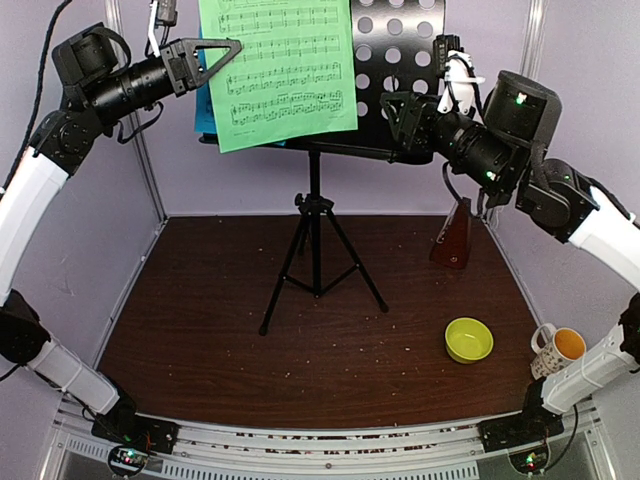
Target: Set up the instrument practice props
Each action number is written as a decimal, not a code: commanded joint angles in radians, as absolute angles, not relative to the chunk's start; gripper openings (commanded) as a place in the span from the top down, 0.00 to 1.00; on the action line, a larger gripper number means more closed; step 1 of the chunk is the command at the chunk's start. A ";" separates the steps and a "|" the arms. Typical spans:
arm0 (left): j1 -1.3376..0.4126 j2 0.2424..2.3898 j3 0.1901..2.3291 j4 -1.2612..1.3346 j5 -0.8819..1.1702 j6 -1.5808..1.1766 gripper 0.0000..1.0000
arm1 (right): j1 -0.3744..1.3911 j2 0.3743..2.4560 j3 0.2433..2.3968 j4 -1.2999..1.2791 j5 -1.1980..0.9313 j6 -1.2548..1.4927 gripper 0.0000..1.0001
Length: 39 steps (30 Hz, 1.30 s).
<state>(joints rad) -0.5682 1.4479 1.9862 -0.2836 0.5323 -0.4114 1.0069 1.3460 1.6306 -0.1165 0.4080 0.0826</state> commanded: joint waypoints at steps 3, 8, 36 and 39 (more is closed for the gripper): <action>-0.561 1.455 2.000 -0.218 0.544 -0.411 1.00 | 0.992 1.372 1.666 -0.104 0.449 0.105 0.62; -0.561 1.461 2.000 -0.212 0.533 -0.406 1.00 | 0.992 1.367 1.657 -0.080 0.449 0.100 0.80; -0.575 1.698 2.236 -0.218 0.646 -0.353 1.00 | 0.986 1.272 1.425 0.263 0.271 -0.009 1.00; -0.578 1.734 2.275 -0.218 0.664 -0.356 1.00 | 0.986 1.272 1.422 0.270 0.257 -0.012 1.00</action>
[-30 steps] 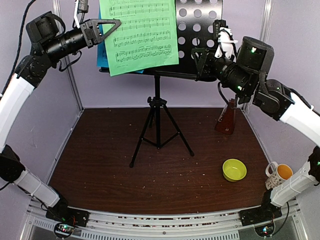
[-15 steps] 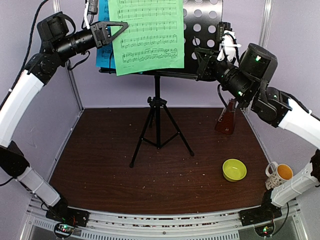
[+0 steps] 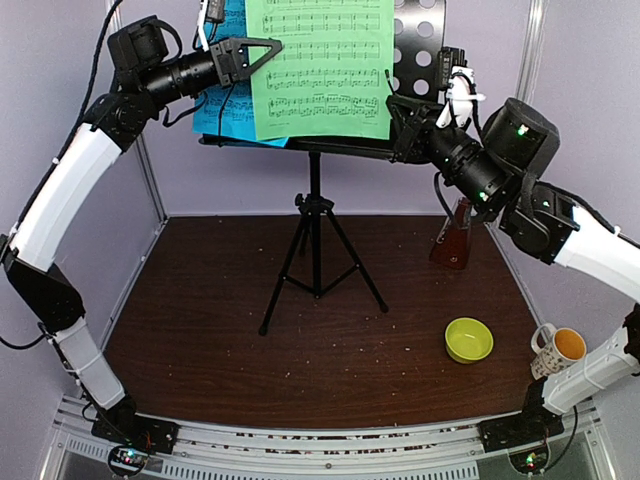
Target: Set up the instrument practice props
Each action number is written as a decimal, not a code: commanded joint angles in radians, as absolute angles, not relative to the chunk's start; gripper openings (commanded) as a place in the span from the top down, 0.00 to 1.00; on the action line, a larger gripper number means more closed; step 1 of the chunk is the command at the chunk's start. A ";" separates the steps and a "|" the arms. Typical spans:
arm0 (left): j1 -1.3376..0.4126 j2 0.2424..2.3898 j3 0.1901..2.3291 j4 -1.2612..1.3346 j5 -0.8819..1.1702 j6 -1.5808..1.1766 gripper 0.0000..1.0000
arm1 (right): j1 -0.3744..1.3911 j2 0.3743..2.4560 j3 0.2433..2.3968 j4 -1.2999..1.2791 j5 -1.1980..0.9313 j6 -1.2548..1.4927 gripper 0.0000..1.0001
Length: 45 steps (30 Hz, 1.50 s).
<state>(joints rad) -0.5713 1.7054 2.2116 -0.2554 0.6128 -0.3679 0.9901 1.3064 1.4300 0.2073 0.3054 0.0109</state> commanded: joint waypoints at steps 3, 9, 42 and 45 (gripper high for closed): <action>-0.586 1.762 2.299 -0.204 0.676 -0.359 1.00 | 0.986 1.271 1.420 0.273 0.248 -0.014 1.00; -0.601 1.828 2.374 -0.205 0.707 -0.359 1.00 | 0.986 1.264 1.410 0.284 0.241 -0.018 1.00; -0.690 1.964 2.473 -0.169 0.703 -0.271 0.98 | 0.986 1.261 1.398 0.300 0.228 -0.022 1.00; -0.690 1.964 2.474 -0.180 0.696 -0.264 0.97 | 0.985 1.261 1.397 0.301 0.228 -0.023 1.00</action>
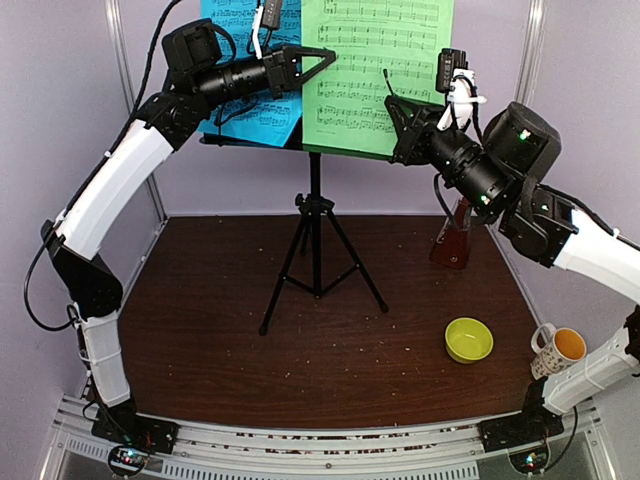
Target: Set up the instrument practice props
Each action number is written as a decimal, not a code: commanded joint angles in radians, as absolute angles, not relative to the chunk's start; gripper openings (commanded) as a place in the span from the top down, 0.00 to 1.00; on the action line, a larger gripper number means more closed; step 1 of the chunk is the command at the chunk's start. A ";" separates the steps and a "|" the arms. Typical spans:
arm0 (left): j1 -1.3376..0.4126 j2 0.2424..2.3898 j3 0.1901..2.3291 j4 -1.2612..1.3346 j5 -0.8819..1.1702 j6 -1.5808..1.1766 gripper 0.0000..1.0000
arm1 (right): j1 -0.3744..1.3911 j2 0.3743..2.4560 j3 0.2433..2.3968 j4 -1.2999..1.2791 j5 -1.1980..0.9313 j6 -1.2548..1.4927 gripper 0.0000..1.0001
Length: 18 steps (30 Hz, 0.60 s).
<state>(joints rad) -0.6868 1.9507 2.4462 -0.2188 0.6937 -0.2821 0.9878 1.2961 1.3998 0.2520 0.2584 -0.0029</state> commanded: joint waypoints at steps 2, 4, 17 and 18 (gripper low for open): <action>-0.690 1.962 2.475 -0.185 0.693 -0.264 0.93 | 0.986 1.260 1.397 0.301 0.237 -0.019 1.00; -0.690 1.958 2.474 -0.191 0.689 -0.262 0.88 | 0.985 1.259 1.397 0.300 0.249 -0.015 0.95; -0.692 1.935 2.473 -0.209 0.671 -0.253 0.63 | 0.985 1.241 1.381 0.305 0.268 -0.006 0.65; -0.693 1.930 2.473 -0.211 0.667 -0.252 0.60 | 0.985 1.237 1.377 0.307 0.269 -0.006 0.65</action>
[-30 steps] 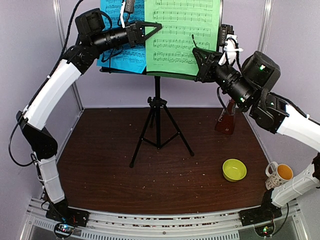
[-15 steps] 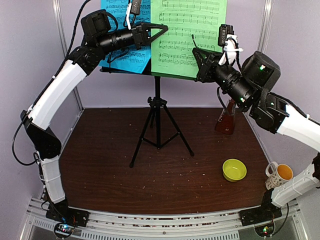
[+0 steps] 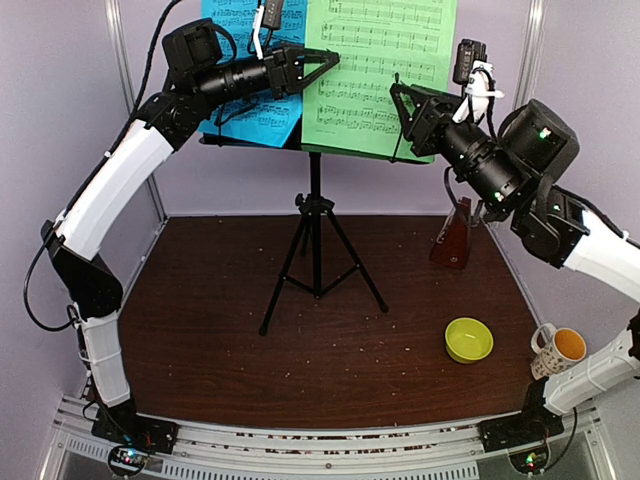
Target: Set up the instrument practice props
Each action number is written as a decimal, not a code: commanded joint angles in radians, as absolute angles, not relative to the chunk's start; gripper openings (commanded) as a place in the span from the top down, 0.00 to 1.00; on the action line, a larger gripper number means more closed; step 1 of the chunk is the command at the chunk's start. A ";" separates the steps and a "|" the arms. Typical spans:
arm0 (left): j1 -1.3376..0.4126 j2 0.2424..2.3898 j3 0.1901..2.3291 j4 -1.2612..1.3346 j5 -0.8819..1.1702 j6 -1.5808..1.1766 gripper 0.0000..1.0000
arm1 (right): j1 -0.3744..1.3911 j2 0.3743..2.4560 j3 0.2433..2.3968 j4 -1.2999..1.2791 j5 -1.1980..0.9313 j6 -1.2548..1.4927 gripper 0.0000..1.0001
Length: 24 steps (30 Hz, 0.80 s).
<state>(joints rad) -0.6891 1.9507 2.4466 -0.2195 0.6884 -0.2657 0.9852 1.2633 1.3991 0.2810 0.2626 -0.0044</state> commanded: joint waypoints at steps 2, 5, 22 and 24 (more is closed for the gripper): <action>-0.695 1.914 2.467 -0.215 0.659 -0.244 0.54 | 0.986 1.230 1.371 0.310 0.271 -0.007 0.64; -0.702 1.872 2.425 -0.213 0.627 -0.222 0.46 | 0.985 1.222 1.365 0.305 0.271 -0.013 0.64; -0.679 1.614 2.184 -0.270 0.466 -0.152 0.27 | 0.985 1.117 1.300 0.255 0.259 -0.016 0.28; -0.670 1.553 2.109 -0.248 0.449 -0.164 0.26 | 0.986 1.095 1.286 0.237 0.258 -0.018 0.19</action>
<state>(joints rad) -0.6914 1.6348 2.2112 -0.2863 0.4999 -0.1551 0.9855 1.1366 1.3128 0.2714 0.2657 -0.0097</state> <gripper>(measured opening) 0.732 0.756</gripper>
